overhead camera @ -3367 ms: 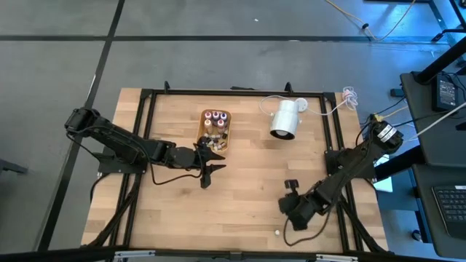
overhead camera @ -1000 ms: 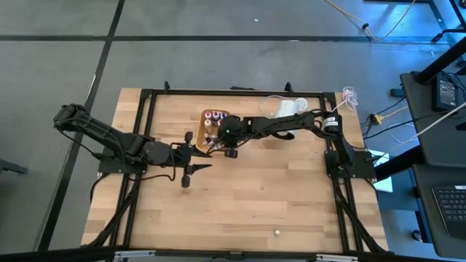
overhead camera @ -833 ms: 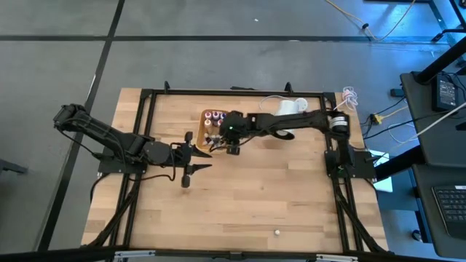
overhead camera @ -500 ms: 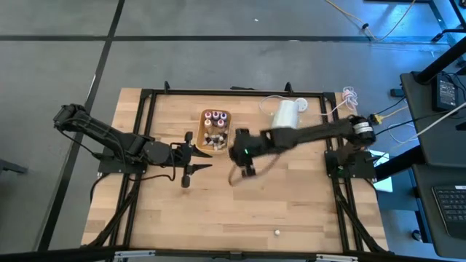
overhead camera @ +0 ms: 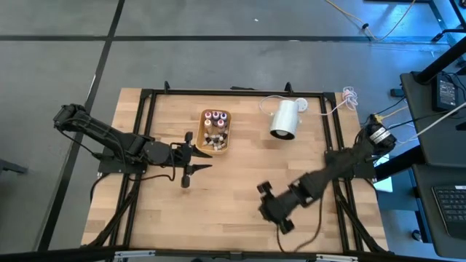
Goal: Pick & Place food coloring
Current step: Put the small red food coloring bottle into the yellow bin
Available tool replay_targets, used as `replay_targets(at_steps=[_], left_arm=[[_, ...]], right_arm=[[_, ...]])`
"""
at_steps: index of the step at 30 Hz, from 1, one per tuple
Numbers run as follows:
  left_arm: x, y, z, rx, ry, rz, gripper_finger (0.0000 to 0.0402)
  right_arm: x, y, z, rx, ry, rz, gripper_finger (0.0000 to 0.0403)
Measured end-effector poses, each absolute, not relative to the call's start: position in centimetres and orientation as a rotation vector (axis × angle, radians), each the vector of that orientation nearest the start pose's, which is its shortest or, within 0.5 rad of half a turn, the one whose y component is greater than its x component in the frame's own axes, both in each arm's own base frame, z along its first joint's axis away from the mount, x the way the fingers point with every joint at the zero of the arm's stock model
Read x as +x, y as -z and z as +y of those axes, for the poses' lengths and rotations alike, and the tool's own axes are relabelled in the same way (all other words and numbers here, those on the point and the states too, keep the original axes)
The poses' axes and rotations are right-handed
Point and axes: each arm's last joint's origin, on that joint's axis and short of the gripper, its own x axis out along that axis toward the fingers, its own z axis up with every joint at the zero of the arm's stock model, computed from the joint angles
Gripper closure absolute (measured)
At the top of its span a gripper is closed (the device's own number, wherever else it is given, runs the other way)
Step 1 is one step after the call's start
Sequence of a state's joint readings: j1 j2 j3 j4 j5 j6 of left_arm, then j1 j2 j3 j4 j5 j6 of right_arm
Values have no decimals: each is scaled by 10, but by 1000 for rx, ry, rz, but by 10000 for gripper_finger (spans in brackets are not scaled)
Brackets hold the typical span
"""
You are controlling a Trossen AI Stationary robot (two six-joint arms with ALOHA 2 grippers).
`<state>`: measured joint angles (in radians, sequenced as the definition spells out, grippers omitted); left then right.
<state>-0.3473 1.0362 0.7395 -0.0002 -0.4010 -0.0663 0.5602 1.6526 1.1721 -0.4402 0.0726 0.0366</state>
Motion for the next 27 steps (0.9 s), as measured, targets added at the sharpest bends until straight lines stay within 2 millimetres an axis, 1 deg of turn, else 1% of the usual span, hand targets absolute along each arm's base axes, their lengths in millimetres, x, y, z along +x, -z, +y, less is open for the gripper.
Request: replay_targets(at_steps=[4, 9, 13, 15, 20, 27], left_arm=[[218, -289, -67, 28, -64, 271, 274], [218, -289, -67, 14, -66, 270, 274], [218, -289, -67, 14, -66, 270, 274], [218, -289, -67, 14, -67, 270, 274], [218, -289, -67, -9, -70, 269, 274], [218, -289, -67, -9, -71, 270, 274]], right_arm=[[272, -212, 206, -270, -498, 908, 240], [248, -202, 230, -246, -559, 913, 240], [244, -198, 245, -245, -593, 867, 240], [246, -191, 249, -238, -593, 871, 240], [246, -178, 250, -194, -588, 957, 240], [245, -178, 250, -195, -594, 973, 240]])
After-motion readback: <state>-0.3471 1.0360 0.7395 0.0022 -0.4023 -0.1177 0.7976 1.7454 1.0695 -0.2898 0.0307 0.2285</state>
